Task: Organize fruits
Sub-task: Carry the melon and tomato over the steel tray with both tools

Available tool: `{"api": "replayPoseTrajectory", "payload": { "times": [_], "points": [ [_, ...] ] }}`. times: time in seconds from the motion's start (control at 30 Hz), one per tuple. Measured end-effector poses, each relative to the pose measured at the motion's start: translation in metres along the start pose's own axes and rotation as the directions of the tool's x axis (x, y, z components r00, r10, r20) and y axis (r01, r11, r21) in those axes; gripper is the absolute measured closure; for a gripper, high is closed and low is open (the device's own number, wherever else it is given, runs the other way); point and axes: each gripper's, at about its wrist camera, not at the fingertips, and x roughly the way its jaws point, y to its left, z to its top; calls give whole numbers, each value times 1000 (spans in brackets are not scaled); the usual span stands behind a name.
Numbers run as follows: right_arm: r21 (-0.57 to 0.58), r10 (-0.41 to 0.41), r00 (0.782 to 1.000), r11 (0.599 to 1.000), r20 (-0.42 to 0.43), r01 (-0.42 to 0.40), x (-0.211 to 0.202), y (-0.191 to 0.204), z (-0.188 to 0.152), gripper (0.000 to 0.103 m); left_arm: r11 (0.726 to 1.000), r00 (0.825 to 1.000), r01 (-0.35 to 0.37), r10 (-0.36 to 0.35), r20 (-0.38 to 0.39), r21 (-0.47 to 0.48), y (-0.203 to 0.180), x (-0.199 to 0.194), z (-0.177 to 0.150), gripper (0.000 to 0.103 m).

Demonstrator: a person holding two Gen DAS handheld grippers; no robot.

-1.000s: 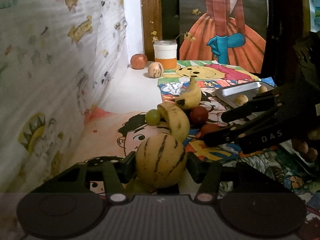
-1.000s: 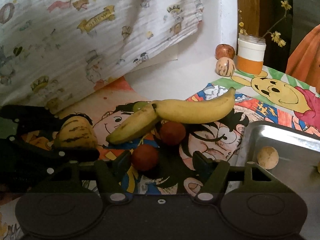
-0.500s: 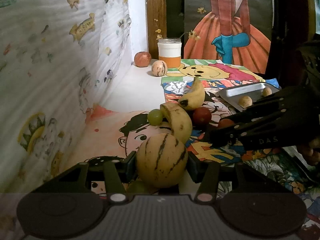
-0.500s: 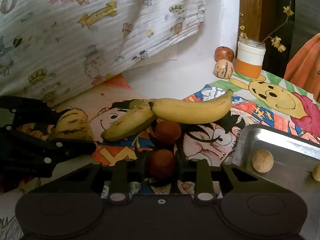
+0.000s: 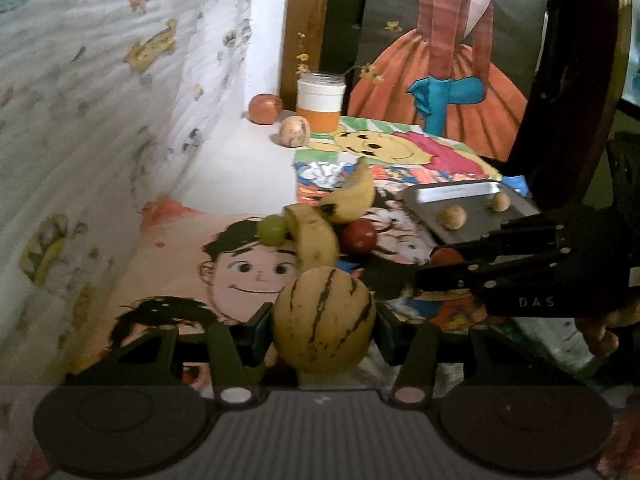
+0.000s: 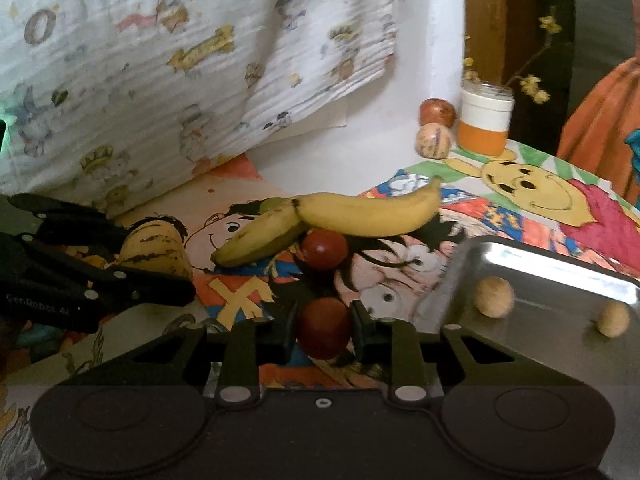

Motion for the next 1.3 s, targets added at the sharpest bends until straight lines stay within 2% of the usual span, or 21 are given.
{"api": "replayPoseTrajectory", "payload": {
  "times": [0.1,0.23,0.33,0.57,0.83,1.3],
  "points": [
    [10,-22,999,1000,37,21,-19,-13,-1,73,1000,1000,11,-11,2,1,-12,1,5,47],
    [-2,-95,993,995,65,95,-40,-36,-5,73,1000,1000,21,-21,18,-11,-30,7,12,47],
    [-25,-151,986,988,64,153,-49,-58,-9,73,999,999,41,-40,4,-31,-44,19,17,47],
    [-92,-263,963,959,54,268,-62,-107,-19,73,997,997,78,-78,7,10,-85,50,38,47],
    [-36,-258,964,965,61,260,-57,-141,-31,73,985,989,145,-144,-19,88,-126,87,53,47],
    [-24,-261,965,965,35,262,-49,-152,-42,73,980,989,139,-130,-70,143,-149,113,49,46]
  ]
}}
